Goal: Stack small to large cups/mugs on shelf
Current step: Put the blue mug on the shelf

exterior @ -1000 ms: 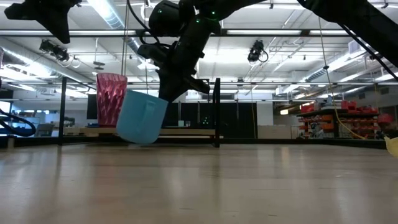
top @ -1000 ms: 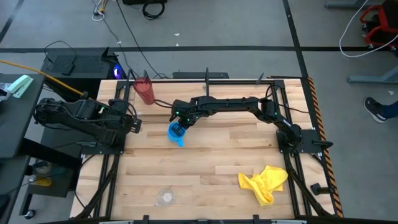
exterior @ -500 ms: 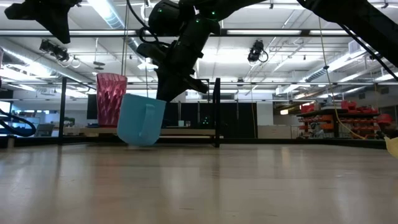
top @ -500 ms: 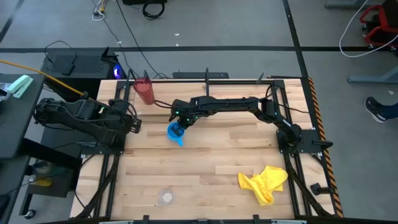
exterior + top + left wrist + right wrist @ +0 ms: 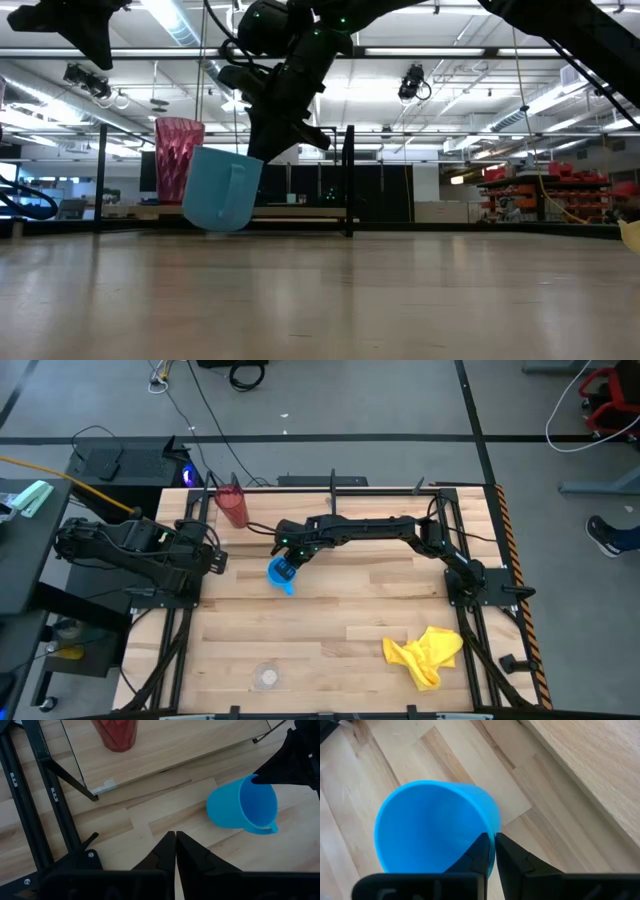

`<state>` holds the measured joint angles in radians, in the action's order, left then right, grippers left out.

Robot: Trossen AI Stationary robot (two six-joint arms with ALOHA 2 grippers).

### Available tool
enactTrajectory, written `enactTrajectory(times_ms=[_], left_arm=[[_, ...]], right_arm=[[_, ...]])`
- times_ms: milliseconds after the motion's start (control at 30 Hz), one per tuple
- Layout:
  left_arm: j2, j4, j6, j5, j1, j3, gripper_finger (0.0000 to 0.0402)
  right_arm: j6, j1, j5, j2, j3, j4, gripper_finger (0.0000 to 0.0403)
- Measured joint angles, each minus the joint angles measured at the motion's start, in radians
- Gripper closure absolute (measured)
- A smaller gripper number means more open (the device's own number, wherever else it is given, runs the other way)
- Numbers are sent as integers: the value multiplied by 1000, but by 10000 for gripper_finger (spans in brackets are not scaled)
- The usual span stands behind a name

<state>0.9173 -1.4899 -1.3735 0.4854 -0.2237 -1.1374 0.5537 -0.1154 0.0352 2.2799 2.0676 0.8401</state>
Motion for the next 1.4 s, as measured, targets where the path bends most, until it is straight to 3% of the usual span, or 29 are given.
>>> enactTrajectory(times_ms=[367, 1100, 1400], left_arm=[[0, 0, 0, 0, 0, 0, 375], [0, 0, 0, 2, 0, 0, 382], [8, 0, -2, 4, 0, 0, 375]], right_arm=[[19, 0, 2, 0, -112, -7, 333], [7, 2, 11, -7, -75, -67, 280], [-44, 2, 11, -115, -75, -57, 276]])
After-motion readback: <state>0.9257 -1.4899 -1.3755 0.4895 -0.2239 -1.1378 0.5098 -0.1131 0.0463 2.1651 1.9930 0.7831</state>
